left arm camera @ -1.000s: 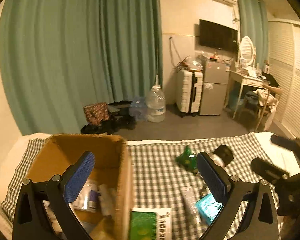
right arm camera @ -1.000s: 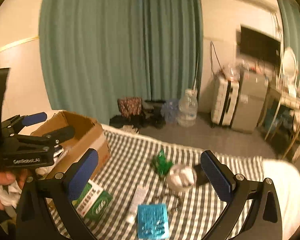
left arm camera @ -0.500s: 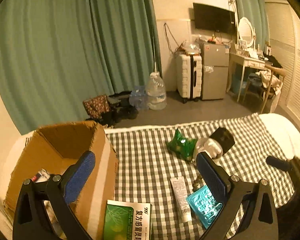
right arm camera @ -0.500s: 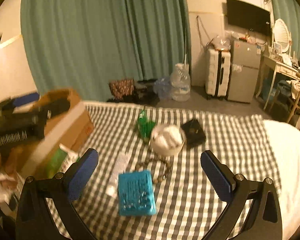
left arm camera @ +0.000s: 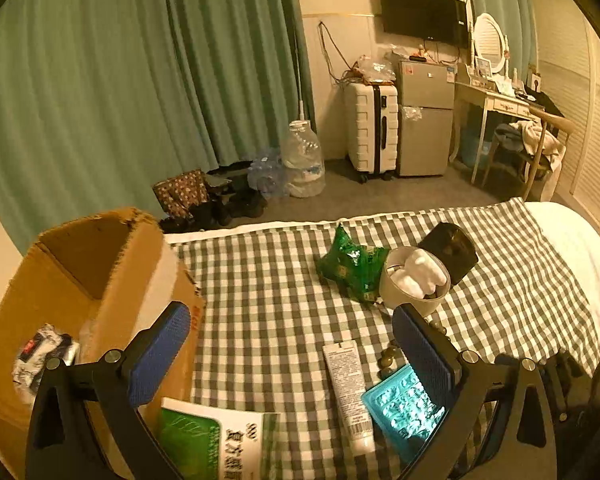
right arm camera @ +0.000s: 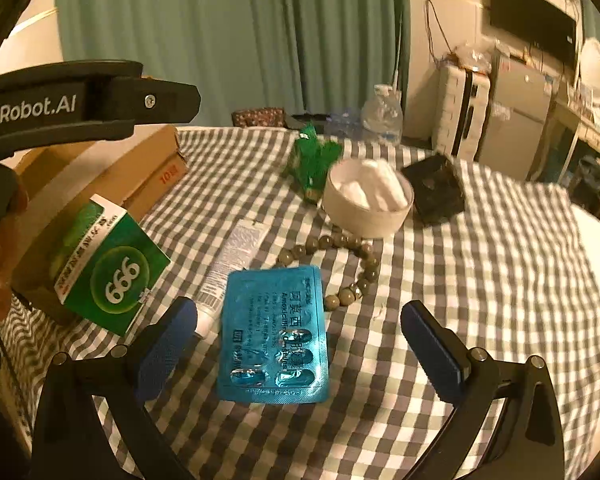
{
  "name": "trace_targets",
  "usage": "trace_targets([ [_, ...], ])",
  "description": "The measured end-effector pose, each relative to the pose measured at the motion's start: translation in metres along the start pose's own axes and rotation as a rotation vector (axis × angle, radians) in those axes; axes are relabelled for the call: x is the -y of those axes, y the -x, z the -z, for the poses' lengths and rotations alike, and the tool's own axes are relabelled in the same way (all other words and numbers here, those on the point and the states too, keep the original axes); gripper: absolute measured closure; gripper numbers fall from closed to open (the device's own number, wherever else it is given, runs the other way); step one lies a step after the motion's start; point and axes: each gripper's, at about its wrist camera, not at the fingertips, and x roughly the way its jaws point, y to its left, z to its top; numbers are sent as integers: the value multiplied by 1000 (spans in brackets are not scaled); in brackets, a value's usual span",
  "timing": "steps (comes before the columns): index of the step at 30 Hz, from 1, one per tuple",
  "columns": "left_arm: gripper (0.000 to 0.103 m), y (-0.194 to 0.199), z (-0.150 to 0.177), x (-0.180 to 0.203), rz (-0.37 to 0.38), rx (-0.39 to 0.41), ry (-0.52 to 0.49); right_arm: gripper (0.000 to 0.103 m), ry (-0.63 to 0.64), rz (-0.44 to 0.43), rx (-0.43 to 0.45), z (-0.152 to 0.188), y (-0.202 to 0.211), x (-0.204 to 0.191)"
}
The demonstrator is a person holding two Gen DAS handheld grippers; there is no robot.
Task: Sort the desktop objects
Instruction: 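Grasp the teal blister pack with the right gripper while the left grasps the white cream tube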
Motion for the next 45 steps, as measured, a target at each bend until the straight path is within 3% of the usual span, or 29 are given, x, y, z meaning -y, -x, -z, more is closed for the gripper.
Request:
trace_targets([
  [9, 0, -26, 5, 14, 29, -31, -17, 3, 78, -29, -61, 16, -15, -7],
  [12, 0, -35, 11, 21, 30, -48, -40, 25, 87, -29, -113, 22, -24, -7],
  [15, 0, -43, 14, 26, 28, -66, -47, 52, 109, -7, -107, 26, -23, -8],
  [17, 0, -48, 16, 26, 34, -73, -47, 77, 104, -11, -103, 26, -20, -5],
  [25, 0, -62, 29, 29, 25, -129, -51, 95, 54, -8, -98, 28, -5, 19],
  [33, 1, -75, 49, 45, -10, -203, -108, 95, -61, 1, -68, 26, 4, 54],
  [35, 13, -76, 55, 50, -49, -201, -141, 95, -71, 10, -52, 21, 7, 62],
  [36, 25, -77, 58, 51, -60, -218, -139, 95, -75, 15, -46, 19, 9, 64],
  [37, 29, -77, 60, 53, -77, -218, -147, 95, -81, 18, -38, 17, 11, 66],
  [40, 46, -70, 63, 59, -60, -214, -171, 95, -97, 25, -14, 15, 21, 70],
  [43, 51, -74, 73, 64, -7, -268, -155, 95, -106, 27, 1, 13, 29, 71],
  [45, 51, -73, 77, 68, -29, -252, -184, 95, -104, 27, 8, 11, 33, 73],
])
